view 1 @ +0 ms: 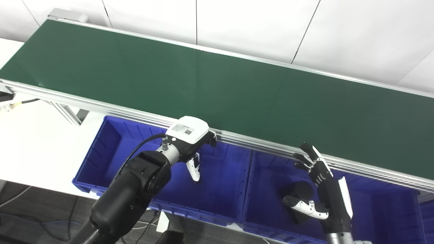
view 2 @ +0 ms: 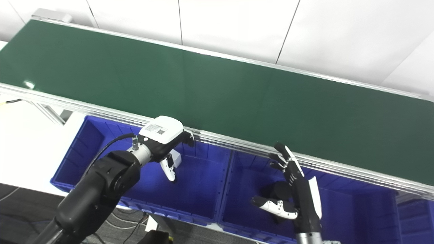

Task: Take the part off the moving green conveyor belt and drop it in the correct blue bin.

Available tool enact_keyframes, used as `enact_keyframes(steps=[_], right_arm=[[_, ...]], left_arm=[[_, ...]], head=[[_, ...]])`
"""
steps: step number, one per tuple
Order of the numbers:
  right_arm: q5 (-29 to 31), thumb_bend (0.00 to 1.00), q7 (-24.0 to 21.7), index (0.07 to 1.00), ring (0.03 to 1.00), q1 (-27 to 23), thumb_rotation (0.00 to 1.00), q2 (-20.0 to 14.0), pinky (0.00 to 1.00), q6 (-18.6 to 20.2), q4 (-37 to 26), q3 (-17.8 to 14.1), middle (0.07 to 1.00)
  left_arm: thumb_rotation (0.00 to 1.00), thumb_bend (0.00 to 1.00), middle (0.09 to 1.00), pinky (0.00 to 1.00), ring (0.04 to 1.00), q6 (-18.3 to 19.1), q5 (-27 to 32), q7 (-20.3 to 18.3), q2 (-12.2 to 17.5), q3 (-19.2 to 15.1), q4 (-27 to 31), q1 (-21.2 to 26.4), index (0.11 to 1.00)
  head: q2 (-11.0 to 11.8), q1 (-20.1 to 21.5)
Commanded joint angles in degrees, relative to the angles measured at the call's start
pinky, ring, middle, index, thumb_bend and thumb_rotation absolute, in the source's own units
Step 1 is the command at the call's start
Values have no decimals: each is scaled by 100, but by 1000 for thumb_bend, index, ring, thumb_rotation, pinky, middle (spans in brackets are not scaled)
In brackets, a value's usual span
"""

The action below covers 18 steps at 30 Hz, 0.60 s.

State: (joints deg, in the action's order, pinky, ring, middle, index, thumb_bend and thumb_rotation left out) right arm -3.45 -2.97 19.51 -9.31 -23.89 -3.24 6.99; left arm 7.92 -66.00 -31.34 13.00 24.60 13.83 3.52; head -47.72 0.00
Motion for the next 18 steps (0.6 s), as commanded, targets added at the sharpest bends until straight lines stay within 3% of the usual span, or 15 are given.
enact_keyframes(steps=[1, 7, 12, 14, 18], right_arm=[[-6, 1000, 41, 894, 822, -5, 453, 55, 746, -300, -31, 7, 905], [-134, 1000, 160, 893, 819, -70, 470, 58, 739, -300, 201, 67, 907], [-113, 1000, 235, 886, 824, -148, 469, 39, 744, -303, 431, 140, 910], [-121, 1000, 272, 885, 825, -178, 473, 35, 746, -303, 509, 169, 910], [-171, 1000, 396, 882, 818, -251, 484, 8, 739, -304, 696, 260, 907]], left_arm=[[170, 1000, 714, 509, 636, -87, 473, 269, -40, -200, 408, 4, 706], [260, 1000, 708, 479, 624, -127, 1607, 329, -104, -481, 971, -210, 721], [267, 1000, 711, 452, 600, 39, 2148, 144, -124, -497, 1446, -380, 732], [266, 1000, 705, 409, 538, 154, 2407, 50, -154, -513, 1565, -440, 746], [252, 1000, 750, 380, 520, 274, 2990, -36, -190, -554, 1676, -553, 772]], head=[[78, 56], [360, 117], [641, 165], [745, 181], [956, 222]])
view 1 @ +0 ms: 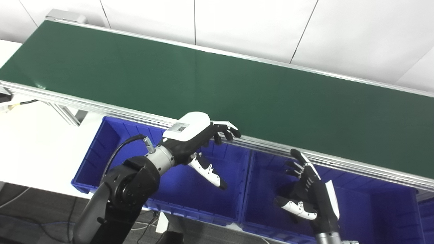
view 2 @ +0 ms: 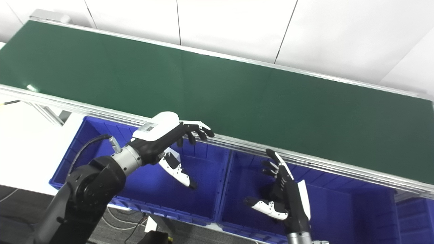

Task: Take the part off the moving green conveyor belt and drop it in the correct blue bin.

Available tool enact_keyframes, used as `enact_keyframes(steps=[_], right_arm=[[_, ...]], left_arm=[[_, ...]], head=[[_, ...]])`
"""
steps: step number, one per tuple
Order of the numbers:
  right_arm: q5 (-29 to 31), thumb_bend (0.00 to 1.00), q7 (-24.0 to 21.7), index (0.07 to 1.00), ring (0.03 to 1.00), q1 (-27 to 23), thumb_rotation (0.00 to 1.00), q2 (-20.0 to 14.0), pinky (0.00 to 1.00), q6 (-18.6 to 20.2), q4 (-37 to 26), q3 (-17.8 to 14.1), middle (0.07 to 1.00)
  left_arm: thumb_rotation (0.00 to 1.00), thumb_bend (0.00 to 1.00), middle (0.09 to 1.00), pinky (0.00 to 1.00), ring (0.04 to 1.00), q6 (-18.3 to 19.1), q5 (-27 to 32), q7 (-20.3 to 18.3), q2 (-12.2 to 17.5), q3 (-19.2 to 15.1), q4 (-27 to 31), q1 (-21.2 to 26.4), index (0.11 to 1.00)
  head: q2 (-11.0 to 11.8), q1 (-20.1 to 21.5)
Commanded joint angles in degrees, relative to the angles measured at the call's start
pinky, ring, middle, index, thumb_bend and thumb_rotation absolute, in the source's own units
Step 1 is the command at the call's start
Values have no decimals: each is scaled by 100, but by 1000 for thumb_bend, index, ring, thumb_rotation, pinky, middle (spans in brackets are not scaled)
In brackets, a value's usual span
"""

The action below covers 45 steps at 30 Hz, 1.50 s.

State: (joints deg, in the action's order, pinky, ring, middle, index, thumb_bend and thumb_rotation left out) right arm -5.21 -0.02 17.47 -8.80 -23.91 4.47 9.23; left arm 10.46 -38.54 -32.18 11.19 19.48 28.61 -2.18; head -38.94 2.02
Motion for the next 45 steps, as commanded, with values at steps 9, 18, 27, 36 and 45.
enact_keyframes(steps=[9, 18, 27, 36, 45], right_arm=[[-132, 1000, 642, 880, 810, -196, 482, -117, 730, -302, 330, 469, 898], [-362, 1000, 1532, 844, 783, -470, 486, -262, 676, -302, 774, 1164, 875], [-485, 1000, 2209, 817, 779, -689, 495, -505, 645, -302, 933, 1734, 876], [-397, 1000, 2218, 844, 802, -655, 464, -504, 690, -302, 697, 1832, 895], [-567, 1000, 2127, 882, 847, -613, 464, -298, 736, -302, 340, 1757, 931]], left_arm=[[269, 1000, 812, 555, 721, -1062, 1275, 858, 35, -166, -606, -415, 814], [226, 1000, 877, 591, 764, -3314, 1793, 1941, 48, -274, -2673, -377, 870], [240, 1000, 922, 671, 830, -3738, 1883, 2767, 153, 182, -3554, -199, 903], [256, 1000, 939, 741, 879, -3738, 2220, 3043, 246, 358, -3685, -137, 935], [247, 995, 943, 802, 900, -3739, 2761, 3036, 417, 411, -3650, -65, 937]], head=[[797, 519], [1289, 1363], [1213, 1529], [602, 1786], [132, 1957]])
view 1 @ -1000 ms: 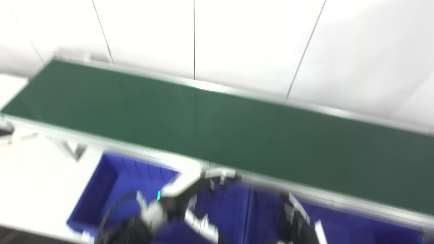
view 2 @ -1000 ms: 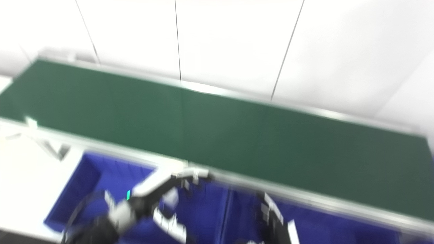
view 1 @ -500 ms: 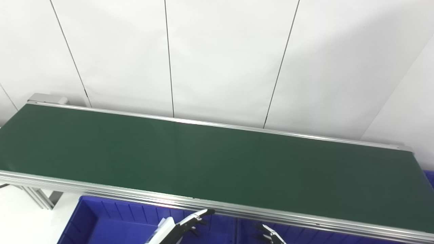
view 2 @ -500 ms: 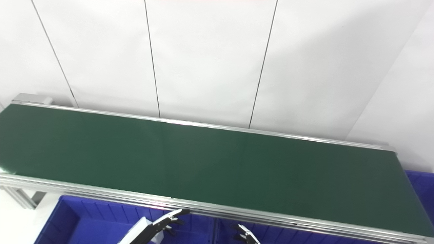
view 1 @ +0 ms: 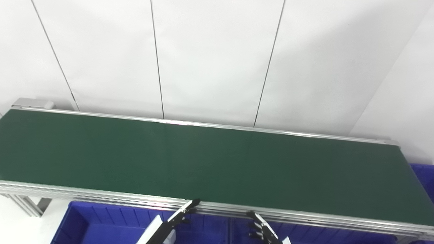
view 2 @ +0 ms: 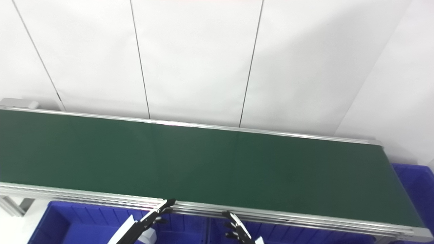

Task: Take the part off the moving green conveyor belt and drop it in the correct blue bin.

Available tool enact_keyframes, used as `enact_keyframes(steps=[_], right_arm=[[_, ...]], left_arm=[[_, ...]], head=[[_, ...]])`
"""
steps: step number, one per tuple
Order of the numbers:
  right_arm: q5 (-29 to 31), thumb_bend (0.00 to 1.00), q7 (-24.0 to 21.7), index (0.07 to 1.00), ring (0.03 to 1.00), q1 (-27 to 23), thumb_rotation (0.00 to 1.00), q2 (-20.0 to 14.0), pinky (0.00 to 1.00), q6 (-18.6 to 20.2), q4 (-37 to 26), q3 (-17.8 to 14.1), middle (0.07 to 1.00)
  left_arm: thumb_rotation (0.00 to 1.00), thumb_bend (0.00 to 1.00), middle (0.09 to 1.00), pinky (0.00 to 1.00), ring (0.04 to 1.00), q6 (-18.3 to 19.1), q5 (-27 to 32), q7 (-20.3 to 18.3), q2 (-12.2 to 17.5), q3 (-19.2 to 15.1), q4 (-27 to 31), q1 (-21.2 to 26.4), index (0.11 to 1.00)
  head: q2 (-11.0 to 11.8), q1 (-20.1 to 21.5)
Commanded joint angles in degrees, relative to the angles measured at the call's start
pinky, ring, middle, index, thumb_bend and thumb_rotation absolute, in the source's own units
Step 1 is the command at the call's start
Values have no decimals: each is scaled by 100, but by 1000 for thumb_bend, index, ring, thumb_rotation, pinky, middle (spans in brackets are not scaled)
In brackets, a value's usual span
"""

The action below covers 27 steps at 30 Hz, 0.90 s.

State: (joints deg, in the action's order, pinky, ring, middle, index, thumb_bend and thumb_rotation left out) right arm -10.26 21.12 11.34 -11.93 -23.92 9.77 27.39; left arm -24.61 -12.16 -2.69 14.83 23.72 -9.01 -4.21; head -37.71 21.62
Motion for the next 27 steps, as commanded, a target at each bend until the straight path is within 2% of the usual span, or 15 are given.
enact_keyframes(steps=[1, 6, 13, 16, 17, 22, 27], right_arm=[[-69, 1000, -1, 882, 846, 12, 463, 20, 735, -300, -220, -78, 931], [-26, 1000, -135, 881, 843, 87, 457, 38, 733, -300, -351, -178, 928], [-83, 1000, -347, 885, 842, 228, 482, 16, 729, -300, -624, -377, 922], [-87, 1000, -462, 888, 839, 289, 492, 11, 724, -300, -735, -504, 920], [-88, 1000, -504, 887, 838, 308, 494, 14, 721, -300, -765, -548, 918], [85, 1000, -775, 891, 833, 416, 496, -86, 723, -300, -920, -772, 914], [265, 1000, -1064, 893, 830, 496, 479, -86, 744, -299, -997, -975, 914]], left_arm=[[247, 997, 940, 794, 896, -231, 145, 72, 69, -5, 117, 147, 933], [285, 1000, 938, 778, 895, -230, 231, -52, 111, 13, 130, 169, 923], [291, 1000, 937, 770, 892, -228, 219, -231, 12, -112, 270, 105, 916], [280, 1000, 932, 770, 889, -219, 183, -273, -94, -183, 347, 79, 912], [276, 1000, 928, 774, 887, -220, 173, -280, -126, -202, 363, 74, 910], [261, 1000, 908, 740, 862, -161, -14, -283, -376, -285, 457, 23, 901], [301, 1000, 912, 732, 863, -152, -77, -330, -516, -335, 494, -5, 907]], head=[[-35, -30], [-104, -80], [-409, -298], [-596, -538], [-596, -538], [-755, -1080], [-812, -1131]])
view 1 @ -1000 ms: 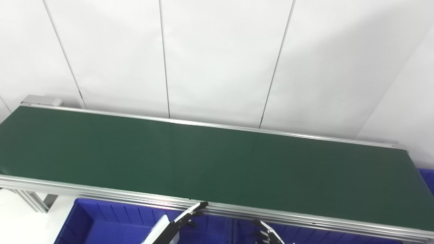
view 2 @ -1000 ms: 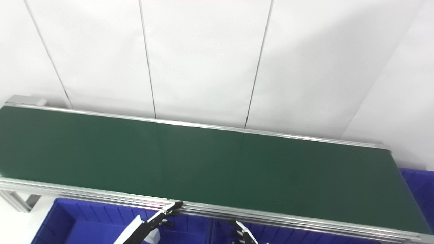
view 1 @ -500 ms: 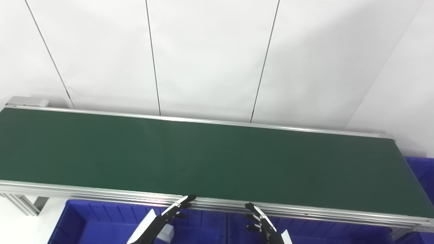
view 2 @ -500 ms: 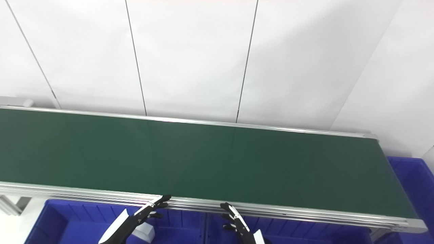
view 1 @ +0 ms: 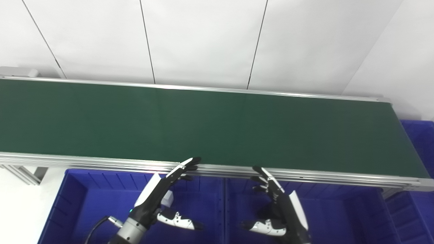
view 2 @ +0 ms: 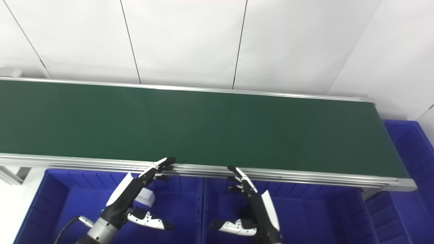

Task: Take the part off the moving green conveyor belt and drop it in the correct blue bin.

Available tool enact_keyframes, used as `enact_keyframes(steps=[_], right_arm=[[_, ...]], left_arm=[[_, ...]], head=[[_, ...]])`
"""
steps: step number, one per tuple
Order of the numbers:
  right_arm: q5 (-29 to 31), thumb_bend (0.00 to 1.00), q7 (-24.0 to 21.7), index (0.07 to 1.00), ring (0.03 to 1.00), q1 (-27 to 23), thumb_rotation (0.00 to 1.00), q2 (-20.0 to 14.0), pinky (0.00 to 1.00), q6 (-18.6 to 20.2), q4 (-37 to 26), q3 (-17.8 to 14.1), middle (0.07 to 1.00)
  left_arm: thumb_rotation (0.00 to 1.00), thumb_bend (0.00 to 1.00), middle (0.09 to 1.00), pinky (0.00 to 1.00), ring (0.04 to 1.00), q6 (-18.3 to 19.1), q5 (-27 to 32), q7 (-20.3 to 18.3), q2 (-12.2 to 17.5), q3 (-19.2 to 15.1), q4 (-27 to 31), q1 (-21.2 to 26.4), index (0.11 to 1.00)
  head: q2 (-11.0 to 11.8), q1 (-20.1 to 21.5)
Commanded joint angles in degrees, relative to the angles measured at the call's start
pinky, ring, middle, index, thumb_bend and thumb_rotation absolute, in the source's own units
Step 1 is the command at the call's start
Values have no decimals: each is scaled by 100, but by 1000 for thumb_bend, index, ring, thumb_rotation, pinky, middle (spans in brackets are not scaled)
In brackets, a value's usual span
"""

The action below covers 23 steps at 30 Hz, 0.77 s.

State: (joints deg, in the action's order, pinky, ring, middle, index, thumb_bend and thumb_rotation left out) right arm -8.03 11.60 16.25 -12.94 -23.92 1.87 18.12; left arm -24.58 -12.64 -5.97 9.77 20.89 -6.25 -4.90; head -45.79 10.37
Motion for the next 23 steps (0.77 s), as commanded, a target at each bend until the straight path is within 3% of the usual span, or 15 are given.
enact_keyframes(steps=[1, 23], right_arm=[[58, 1000, -155, 894, 830, 10, 475, 26, 747, -299, -210, -77, 912], [-50, 1000, -465, 896, 830, 34, 491, 208, 737, -300, -158, -330, 925]], left_arm=[[300, 1000, 914, 735, 864, -158, -27, -12, -24, -63, 224, 60, 907], [277, 1000, 911, 739, 864, -233, 104, -18, -29, -60, 169, 43, 906]], head=[[-4, -7], [82, -31]])
